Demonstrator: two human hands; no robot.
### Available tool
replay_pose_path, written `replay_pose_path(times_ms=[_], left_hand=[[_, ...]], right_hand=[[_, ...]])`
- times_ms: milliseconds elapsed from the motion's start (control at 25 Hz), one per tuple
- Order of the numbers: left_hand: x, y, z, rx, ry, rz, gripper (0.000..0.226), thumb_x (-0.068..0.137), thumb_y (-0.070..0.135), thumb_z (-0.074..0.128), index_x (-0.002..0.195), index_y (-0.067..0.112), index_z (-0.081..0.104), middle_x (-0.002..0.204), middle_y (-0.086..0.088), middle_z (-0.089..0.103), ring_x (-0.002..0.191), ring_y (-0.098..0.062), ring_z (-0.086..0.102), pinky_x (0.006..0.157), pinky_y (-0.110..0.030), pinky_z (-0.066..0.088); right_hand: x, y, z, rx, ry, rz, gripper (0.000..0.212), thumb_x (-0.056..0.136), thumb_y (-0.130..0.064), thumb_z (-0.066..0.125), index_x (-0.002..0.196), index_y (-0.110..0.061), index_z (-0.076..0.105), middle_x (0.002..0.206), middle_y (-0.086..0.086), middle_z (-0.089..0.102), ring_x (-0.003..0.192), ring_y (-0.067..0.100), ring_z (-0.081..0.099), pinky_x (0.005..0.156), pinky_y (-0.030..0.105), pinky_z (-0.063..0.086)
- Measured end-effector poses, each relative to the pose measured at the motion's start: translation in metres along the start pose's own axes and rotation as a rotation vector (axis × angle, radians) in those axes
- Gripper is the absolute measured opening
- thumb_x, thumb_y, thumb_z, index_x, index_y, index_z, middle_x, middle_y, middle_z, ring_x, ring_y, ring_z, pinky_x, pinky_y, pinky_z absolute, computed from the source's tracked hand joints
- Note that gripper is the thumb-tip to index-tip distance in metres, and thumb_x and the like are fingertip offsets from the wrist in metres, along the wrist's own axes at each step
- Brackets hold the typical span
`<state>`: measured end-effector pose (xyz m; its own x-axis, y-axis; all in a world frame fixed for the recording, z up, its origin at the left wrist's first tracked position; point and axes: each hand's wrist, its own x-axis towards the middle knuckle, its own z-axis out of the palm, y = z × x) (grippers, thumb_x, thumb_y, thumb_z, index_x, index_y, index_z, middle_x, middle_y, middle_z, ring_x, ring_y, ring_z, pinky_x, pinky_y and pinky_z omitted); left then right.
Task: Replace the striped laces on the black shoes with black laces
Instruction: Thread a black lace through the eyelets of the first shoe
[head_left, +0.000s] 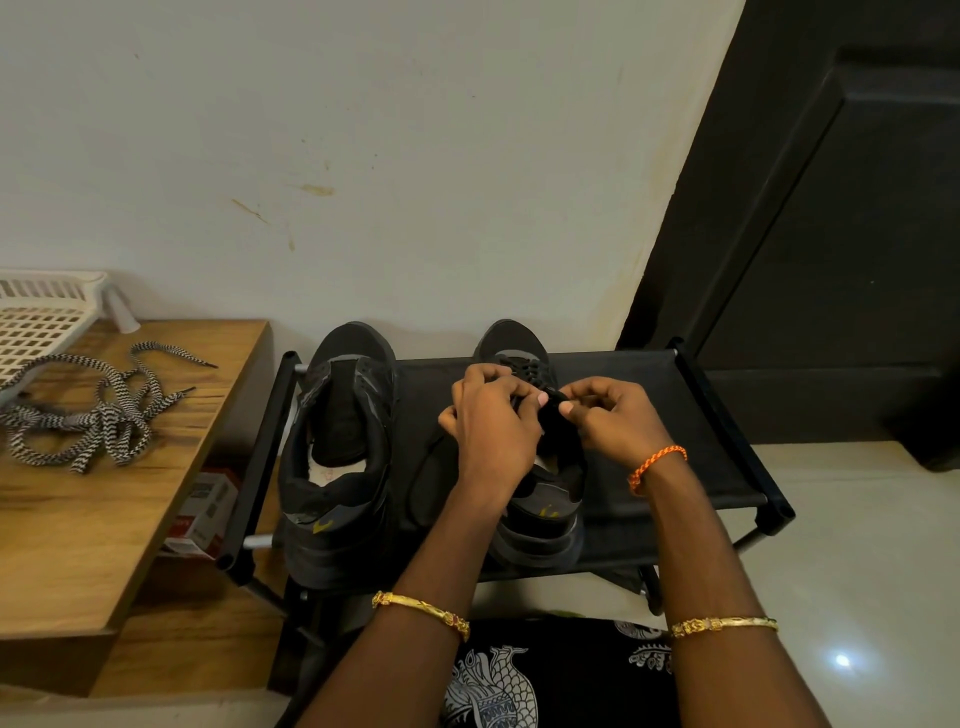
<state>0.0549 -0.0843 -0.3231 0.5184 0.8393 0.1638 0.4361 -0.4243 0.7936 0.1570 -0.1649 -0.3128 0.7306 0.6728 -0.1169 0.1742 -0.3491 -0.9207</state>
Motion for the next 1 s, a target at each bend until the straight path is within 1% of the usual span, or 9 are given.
replay_pose_path(times_ms=[200, 280, 400, 480, 560, 640, 720, 840, 1000], left_hand=[[0.002, 0.003, 0.001, -0.074, -0.041, -0.031, 0.008, 0.086, 0.028, 0.068, 0.079, 0.025, 0.065, 0.115, 0.009, 0.047, 0.120, -0.011, 0.036, 0.090, -0.030, 0.019], [0.003, 0.002, 0.001, -0.057, -0.052, -0.024, 0.014, 0.085, 0.028, 0.069, 0.075, 0.027, 0.060, 0.117, 0.008, 0.047, 0.120, -0.009, 0.034, 0.089, -0.028, 0.016], [0.005, 0.001, 0.001, -0.038, -0.100, -0.013, 0.014, 0.086, 0.029, 0.067, 0.075, 0.027, 0.059, 0.121, 0.007, 0.045, 0.123, -0.010, 0.030, 0.091, -0.029, 0.017], [0.007, 0.000, 0.002, 0.003, -0.154, 0.002, 0.013, 0.087, 0.030, 0.066, 0.076, 0.027, 0.060, 0.126, 0.007, 0.043, 0.127, -0.011, 0.026, 0.095, -0.032, 0.018], [0.009, -0.001, 0.003, 0.024, -0.181, 0.006, 0.013, 0.088, 0.031, 0.064, 0.076, 0.027, 0.060, 0.129, 0.007, 0.041, 0.128, -0.011, 0.024, 0.099, -0.034, 0.016], [0.009, 0.000, 0.005, 0.004, -0.165, -0.012, 0.012, 0.089, 0.032, 0.063, 0.079, 0.026, 0.061, 0.130, 0.007, 0.041, 0.129, -0.012, 0.024, 0.096, -0.033, 0.016], [0.008, 0.001, 0.006, -0.026, -0.145, -0.036, 0.011, 0.090, 0.033, 0.062, 0.083, 0.024, 0.063, 0.130, 0.007, 0.042, 0.128, -0.012, 0.026, 0.092, -0.031, 0.015], [0.009, 0.001, 0.006, -0.051, -0.144, -0.055, 0.012, 0.086, 0.033, 0.067, 0.091, 0.023, 0.070, 0.129, 0.008, 0.044, 0.127, -0.011, 0.030, 0.091, -0.031, 0.016], [0.009, 0.000, 0.001, -0.099, -0.121, -0.062, 0.005, 0.080, 0.031, 0.073, 0.084, 0.030, 0.072, 0.125, 0.009, 0.049, 0.125, -0.009, 0.039, 0.096, -0.034, 0.020]], right_hand=[[-0.002, -0.001, -0.003, 0.031, -0.038, -0.025, 0.019, 0.087, -0.008, 0.065, 0.081, -0.026, 0.066, 0.080, 0.003, 0.066, 0.078, 0.012, 0.062, 0.061, 0.021, 0.045], [-0.001, 0.000, -0.004, 0.033, -0.049, -0.027, 0.015, 0.087, -0.008, 0.065, 0.086, -0.022, 0.069, 0.082, 0.005, 0.067, 0.076, 0.012, 0.062, 0.058, 0.019, 0.048], [0.000, 0.001, -0.006, 0.106, -0.082, -0.020, 0.013, 0.091, -0.007, 0.058, 0.095, -0.012, 0.070, 0.066, -0.008, 0.065, 0.066, 0.002, 0.064, 0.052, 0.014, 0.050], [0.000, 0.002, -0.006, 0.111, -0.092, -0.030, 0.014, 0.093, -0.008, 0.056, 0.091, -0.015, 0.069, 0.067, -0.007, 0.064, 0.066, 0.002, 0.063, 0.051, 0.013, 0.050], [0.000, 0.003, -0.007, 0.124, -0.091, -0.036, 0.017, 0.093, -0.008, 0.056, 0.086, -0.018, 0.067, 0.077, 0.000, 0.065, 0.072, 0.007, 0.064, 0.051, 0.013, 0.049], [0.001, 0.004, -0.007, 0.172, -0.088, -0.025, 0.019, 0.093, -0.008, 0.055, 0.084, -0.019, 0.067, 0.081, 0.003, 0.066, 0.071, 0.008, 0.066, 0.052, 0.014, 0.050], [0.002, 0.005, -0.006, 0.198, -0.085, -0.011, 0.016, 0.093, -0.011, 0.056, 0.082, -0.018, 0.066, 0.078, 0.001, 0.066, 0.066, 0.004, 0.066, 0.052, 0.015, 0.049], [0.008, 0.007, 0.002, 0.220, -0.070, 0.043, 0.017, 0.095, -0.014, 0.052, 0.081, -0.016, 0.062, 0.076, 0.000, 0.063, 0.069, 0.009, 0.062, 0.056, 0.020, 0.048], [0.011, 0.008, 0.009, 0.199, -0.015, 0.065, 0.022, 0.098, -0.013, 0.048, 0.078, -0.017, 0.057, 0.076, 0.001, 0.059, 0.071, 0.011, 0.056, 0.061, 0.023, 0.045]])
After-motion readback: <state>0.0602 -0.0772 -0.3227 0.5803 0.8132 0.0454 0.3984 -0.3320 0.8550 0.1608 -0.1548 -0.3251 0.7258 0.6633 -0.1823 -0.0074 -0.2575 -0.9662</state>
